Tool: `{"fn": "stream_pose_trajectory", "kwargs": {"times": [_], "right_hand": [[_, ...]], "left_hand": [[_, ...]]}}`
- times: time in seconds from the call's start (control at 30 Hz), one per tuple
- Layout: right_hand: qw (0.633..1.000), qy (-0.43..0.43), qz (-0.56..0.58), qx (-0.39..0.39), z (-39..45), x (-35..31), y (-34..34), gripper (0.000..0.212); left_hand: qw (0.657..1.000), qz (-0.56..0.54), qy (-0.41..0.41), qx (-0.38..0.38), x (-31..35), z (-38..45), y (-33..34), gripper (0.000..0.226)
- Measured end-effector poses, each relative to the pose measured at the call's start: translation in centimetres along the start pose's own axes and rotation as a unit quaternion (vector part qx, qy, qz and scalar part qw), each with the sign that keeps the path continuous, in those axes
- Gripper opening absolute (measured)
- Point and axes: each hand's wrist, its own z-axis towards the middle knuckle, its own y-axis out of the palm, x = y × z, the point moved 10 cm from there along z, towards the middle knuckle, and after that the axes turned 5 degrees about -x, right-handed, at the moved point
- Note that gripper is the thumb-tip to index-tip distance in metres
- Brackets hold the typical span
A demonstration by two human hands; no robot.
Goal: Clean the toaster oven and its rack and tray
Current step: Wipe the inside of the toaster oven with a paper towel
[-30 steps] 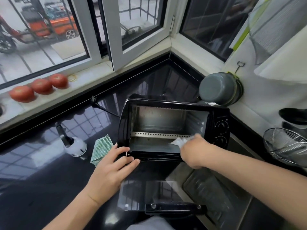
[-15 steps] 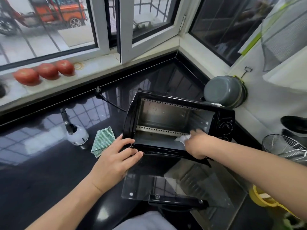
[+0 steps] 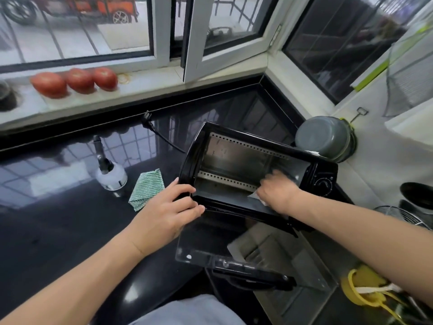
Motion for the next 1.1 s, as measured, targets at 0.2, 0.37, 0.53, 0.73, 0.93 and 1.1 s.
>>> {"fn": "stream_pose_trajectory", "kwargs": {"times": [0.2,0.37,0.53,0.73,0.93,1.1], "right_hand": [[0.996,0.014,-0.072,-0.051,-0.2,0.3,2.8,0.033],[0.987,0.033,-0.078,-0.134,0.3,0.4,3.9,0.039],[0.988,0.028,-0.069,-0.138,-0.5,0.7,4.0,0.036],[0.971,0.081,0.063,-0.217,-1.2,1.1,4.8,0.050],[0.964,0.084,0.017,-0.253,-1.3,0.5,5.0,0.066],[0.970,0.075,0.005,-0.233,-2.5,0.6,3.8,0.059]], "left_hand": [[1.000,0.002,-0.014,0.004,-0.1,-0.1,0.1,0.025],[0.999,0.027,-0.013,0.012,0.9,-0.2,0.8,0.020],[0.998,0.037,-0.022,0.036,1.4,0.2,0.3,0.020],[0.999,0.040,0.008,0.023,2.2,0.3,0.5,0.014],[0.998,0.038,0.041,0.011,2.9,0.4,0.7,0.015],[0.999,0.033,0.037,0.009,2.9,0.7,0.8,0.012]]}}
